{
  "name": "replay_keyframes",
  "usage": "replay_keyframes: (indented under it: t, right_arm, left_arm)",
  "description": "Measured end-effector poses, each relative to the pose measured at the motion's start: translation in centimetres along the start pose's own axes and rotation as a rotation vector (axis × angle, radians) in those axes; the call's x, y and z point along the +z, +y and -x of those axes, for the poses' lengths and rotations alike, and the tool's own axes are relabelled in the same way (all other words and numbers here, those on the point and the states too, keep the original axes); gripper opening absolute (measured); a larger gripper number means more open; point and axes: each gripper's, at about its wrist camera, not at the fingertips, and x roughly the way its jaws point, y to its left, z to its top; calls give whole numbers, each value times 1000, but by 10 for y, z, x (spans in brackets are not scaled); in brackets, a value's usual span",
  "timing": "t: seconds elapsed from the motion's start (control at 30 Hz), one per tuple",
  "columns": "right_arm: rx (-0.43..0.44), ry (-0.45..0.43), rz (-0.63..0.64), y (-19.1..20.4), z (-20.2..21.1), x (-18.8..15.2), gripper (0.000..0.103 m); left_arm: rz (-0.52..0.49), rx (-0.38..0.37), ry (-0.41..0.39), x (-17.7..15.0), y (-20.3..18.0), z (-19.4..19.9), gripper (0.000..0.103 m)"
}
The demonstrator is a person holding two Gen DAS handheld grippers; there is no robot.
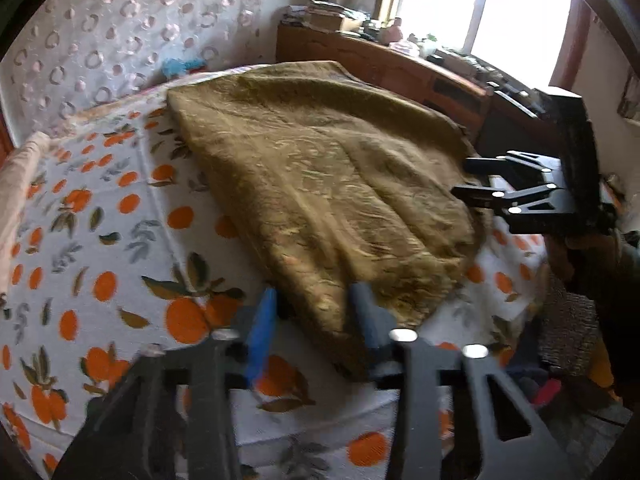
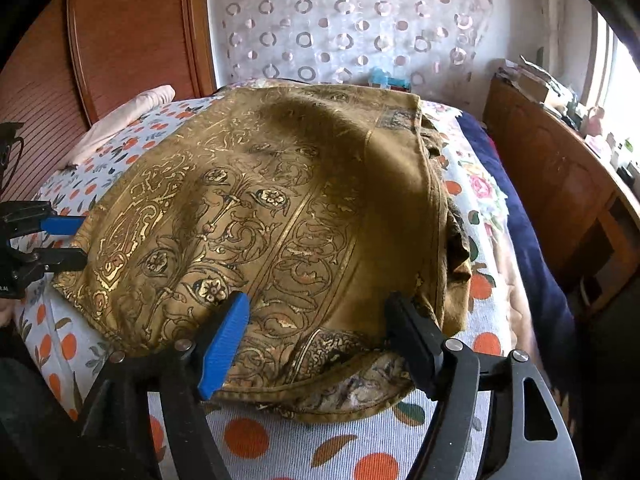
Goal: Fold small clothes
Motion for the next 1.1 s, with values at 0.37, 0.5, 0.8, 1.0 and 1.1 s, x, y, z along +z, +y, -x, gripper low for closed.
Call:
replay_keyframes:
  t: [0.37, 0.5, 0.8, 1.0, 1.1]
  right_arm:
    - [99, -56, -17, 10, 49, -11, 74]
    - [119, -84, 10, 18, 64, -14, 74]
    - [-4, -42, 65, 8, 29, -9, 74]
    - [17, -74, 89, -5, 21, 16, 13]
    - [23, -138, 82, -12, 25, 36, 8]
  left_arm:
    - [-13, -58, -220, 51, -15, 55, 6]
    - [-15, -52, -265, 74, -18, 63, 6]
    - [6, -30, -296, 91, -5, 61, 6]
    - [34, -17, -288, 104, 15, 57, 6]
    - [43, 6, -289, 114, 24, 54, 6]
